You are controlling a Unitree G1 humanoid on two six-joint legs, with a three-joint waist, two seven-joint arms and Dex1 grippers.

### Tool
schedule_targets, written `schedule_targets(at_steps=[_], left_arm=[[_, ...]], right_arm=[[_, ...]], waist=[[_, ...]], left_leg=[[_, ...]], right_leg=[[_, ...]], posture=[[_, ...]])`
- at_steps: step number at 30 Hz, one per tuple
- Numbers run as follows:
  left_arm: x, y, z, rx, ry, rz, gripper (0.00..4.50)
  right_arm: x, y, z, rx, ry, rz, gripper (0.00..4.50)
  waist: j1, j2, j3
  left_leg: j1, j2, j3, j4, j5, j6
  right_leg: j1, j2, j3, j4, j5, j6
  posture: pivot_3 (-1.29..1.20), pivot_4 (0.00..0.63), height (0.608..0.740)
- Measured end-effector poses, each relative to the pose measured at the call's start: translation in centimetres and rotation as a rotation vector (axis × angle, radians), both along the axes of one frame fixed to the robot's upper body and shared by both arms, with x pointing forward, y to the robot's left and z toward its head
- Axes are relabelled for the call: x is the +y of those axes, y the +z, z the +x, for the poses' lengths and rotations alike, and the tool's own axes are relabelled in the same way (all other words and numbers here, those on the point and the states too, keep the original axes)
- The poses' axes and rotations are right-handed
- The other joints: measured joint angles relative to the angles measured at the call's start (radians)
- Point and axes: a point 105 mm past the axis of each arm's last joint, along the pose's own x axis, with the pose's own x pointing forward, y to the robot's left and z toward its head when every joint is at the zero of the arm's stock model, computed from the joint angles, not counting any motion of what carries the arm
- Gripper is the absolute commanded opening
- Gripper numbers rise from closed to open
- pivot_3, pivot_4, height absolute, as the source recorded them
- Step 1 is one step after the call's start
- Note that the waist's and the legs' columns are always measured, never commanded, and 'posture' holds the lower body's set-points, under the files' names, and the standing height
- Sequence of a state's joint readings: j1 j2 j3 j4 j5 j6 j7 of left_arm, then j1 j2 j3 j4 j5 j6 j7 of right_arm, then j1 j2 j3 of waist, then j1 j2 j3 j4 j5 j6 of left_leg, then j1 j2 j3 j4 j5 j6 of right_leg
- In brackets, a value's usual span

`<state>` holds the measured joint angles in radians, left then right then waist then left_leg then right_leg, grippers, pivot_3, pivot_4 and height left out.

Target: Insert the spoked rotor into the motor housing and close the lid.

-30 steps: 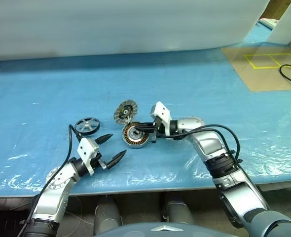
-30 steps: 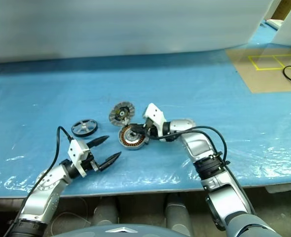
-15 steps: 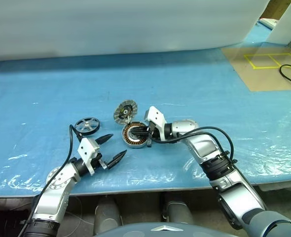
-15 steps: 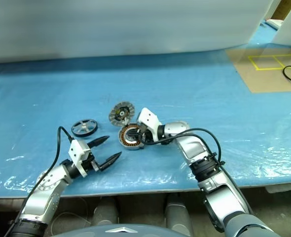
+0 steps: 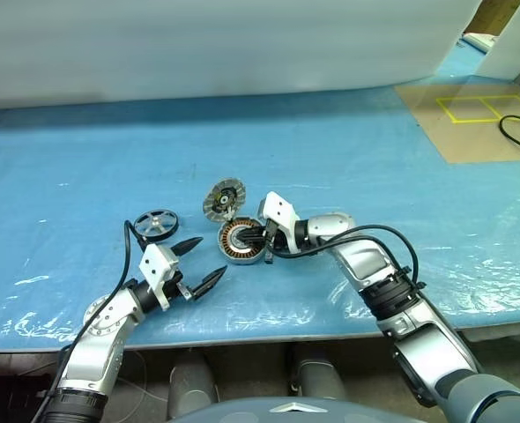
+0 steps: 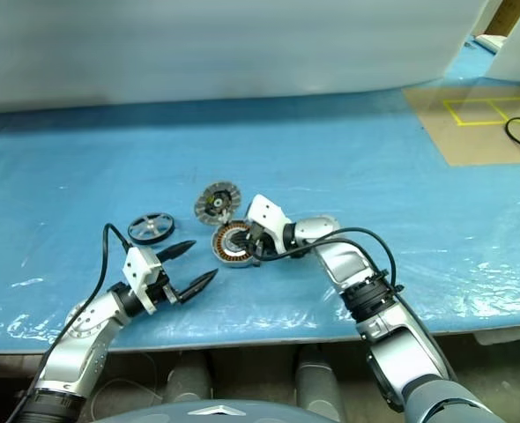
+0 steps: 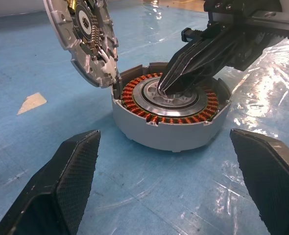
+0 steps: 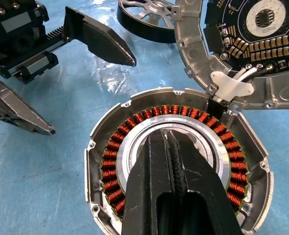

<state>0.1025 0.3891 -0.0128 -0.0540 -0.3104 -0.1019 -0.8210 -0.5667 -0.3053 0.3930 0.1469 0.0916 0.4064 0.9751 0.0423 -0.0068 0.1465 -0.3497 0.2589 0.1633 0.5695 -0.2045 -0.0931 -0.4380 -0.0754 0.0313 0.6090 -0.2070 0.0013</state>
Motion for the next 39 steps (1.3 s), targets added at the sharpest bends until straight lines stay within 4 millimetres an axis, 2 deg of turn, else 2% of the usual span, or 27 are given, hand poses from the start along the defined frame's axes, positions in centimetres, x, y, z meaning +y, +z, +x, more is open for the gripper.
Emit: schedule_targets(at_steps=[10,25,36,39], left_arm=[[0.0,0.0,0.0,-0.001,-0.002,0.0,4.5],[-0.1,0.2,0.2,-0.008,-0.006,0.001,4.5],[-0.1,0.3,0.2,-0.009,-0.007,0.001,4.5],[-0.1,0.3,0.2,-0.01,-0.007,0.001,4.5]], right_arm=[[-0.3,-0.1,-0.2,0.009,0.018,-0.021,0.04],[-0.2,-0.2,0.0,-0.085,0.05,-0.106,0.04],[-0.4,0.1,1.4,-0.121,-0.022,-0.113,0.04],[-0.4,0.2,1.3,-0.07,-0.04,-0.079,0.04]], waist=[[0.0,0.0,0.0],[0.0,0.0,0.0],[0.0,0.0,0.0],[0.0,0.0,0.0]], left_leg=[[0.0,0.0,0.0,0.0,0.0,0.0],[0.002,0.0,0.0,0.0,0.0,0.0],[0.002,0.0,0.0,0.0,0.0,0.001],[0.002,0.0,0.0,0.0,0.0,0.001]], right_leg=[[0.0,0.0,0.0,0.0,0.0,0.0],[0.002,0.0,0.0,0.001,0.0,0.0],[0.002,0.0,0.0,0.002,0.0,0.0],[0.002,0.0,0.0,0.002,0.0,0.0]], posture=[[0.0,0.15,0.74],[0.0,0.15,0.74],[0.0,0.15,0.74],[0.0,0.15,0.74]])
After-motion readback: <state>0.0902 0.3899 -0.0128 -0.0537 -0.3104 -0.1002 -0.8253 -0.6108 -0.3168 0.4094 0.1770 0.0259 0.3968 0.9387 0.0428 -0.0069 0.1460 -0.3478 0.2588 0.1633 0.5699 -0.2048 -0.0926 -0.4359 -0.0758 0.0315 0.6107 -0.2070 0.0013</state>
